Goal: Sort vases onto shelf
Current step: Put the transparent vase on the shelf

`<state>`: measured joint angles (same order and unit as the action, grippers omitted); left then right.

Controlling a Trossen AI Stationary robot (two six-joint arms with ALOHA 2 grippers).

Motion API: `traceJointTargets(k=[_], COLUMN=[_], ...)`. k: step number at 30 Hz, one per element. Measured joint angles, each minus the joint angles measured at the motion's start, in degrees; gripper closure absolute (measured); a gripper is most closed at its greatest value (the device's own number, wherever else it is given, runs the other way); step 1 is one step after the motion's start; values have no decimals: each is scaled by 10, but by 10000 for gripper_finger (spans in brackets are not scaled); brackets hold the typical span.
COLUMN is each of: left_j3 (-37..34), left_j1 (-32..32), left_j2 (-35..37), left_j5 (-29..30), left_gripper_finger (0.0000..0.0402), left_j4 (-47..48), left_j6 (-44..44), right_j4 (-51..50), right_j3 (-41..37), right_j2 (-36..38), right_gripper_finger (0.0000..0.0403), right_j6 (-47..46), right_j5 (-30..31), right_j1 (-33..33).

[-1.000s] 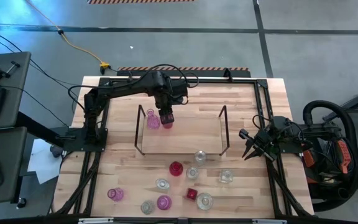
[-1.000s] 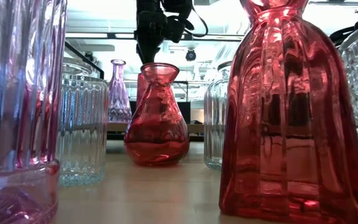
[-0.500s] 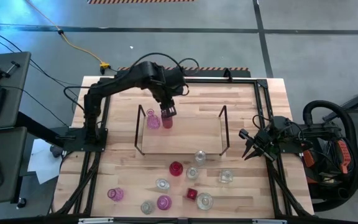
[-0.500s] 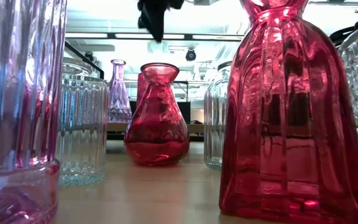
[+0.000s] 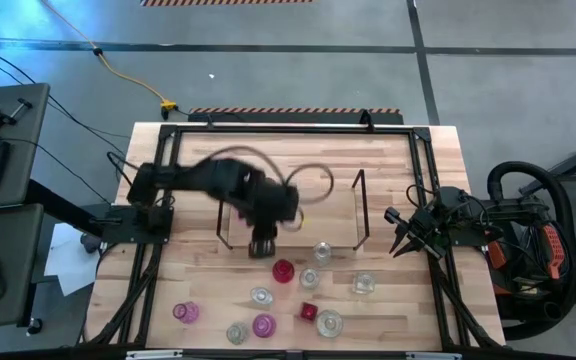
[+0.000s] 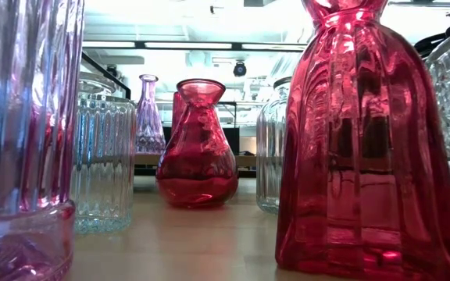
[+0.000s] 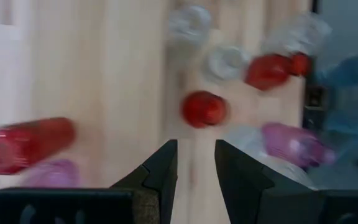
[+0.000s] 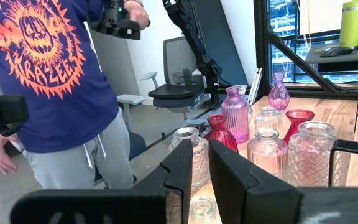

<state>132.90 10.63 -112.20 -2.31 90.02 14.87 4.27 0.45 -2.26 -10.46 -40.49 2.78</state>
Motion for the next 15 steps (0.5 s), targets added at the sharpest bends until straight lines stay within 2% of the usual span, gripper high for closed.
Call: traceJointTargets(k=[10,15], left_j3=[0,0], left_j1=[147,201], left_j2=[0,0], left_j5=[6,29], left_gripper_finger=[302,302], left_j4=[0,0], left_j6=[141,203], right_j4=[0,0], right_j3=[0,0], right_j2=[0,0], right_gripper_finger=[355,355], right_j6=[0,0], right_j5=[0,0], right_j1=[0,0])
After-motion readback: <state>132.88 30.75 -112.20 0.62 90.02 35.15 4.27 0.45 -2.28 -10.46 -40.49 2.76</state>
